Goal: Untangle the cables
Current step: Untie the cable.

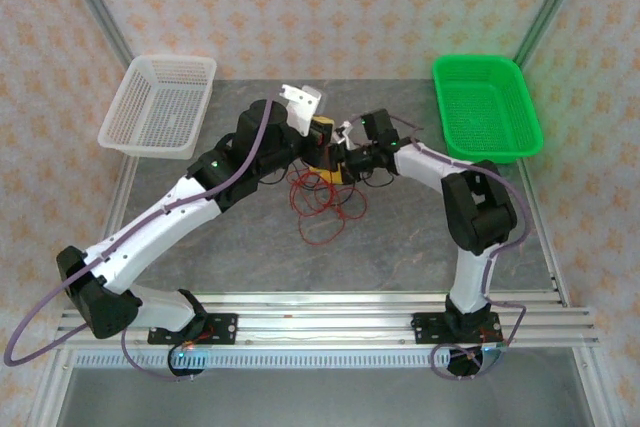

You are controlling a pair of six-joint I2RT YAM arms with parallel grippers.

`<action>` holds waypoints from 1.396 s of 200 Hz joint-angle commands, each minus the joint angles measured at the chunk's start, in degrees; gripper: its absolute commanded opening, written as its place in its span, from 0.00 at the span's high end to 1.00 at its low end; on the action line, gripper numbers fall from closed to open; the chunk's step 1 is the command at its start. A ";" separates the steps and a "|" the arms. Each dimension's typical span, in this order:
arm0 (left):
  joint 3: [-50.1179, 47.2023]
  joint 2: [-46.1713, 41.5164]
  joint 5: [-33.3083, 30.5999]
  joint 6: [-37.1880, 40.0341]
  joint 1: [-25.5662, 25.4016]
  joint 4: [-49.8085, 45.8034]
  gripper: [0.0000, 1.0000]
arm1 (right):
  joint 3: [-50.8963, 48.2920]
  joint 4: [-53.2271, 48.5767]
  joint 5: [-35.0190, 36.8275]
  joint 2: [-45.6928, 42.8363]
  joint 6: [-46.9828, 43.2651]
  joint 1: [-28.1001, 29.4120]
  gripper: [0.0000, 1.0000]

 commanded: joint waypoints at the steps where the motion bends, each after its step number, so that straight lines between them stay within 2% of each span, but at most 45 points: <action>1: -0.73 0.85 4.39 3.48 -0.40 3.36 1.00 | 1.85 -1.36 -3.36 1.42 -1.78 1.30 0.37; 39: -1.51 1.61 6.38 5.04 -0.40 4.16 1.00 | 1.15 -0.94 -4.07 1.35 -0.89 1.95 0.40; 56: -2.23 1.69 7.94 5.77 -0.36 4.65 1.00 | 0.63 -0.70 -4.53 1.25 -0.83 2.19 0.45; 108: -2.75 2.53 8.83 7.27 -0.32 5.05 1.00 | 0.87 -2.91 -5.06 1.99 -2.76 2.81 0.70; 146: -2.19 3.01 8.49 7.58 -0.31 4.63 1.00 | 1.02 -5.33 -4.65 2.25 -5.55 2.85 0.73; 197: -1.66 3.19 7.94 7.33 -0.32 4.33 1.00 | 0.86 -6.45 -4.03 2.26 -7.37 2.85 1.00; 224: -0.87 2.90 7.43 6.31 -0.32 3.82 1.00 | 1.60 -6.32 1.33 1.56 -6.38 2.31 1.00; 246: 0.23 0.89 7.02 4.19 -0.32 3.31 1.00 | 1.41 -3.12 8.77 0.24 -1.96 -0.28 1.00; 279: 1.90 -4.56 0.72 -1.56 -0.32 1.95 1.00 | 1.16 0.17 21.10 -2.79 1.57 -5.68 1.00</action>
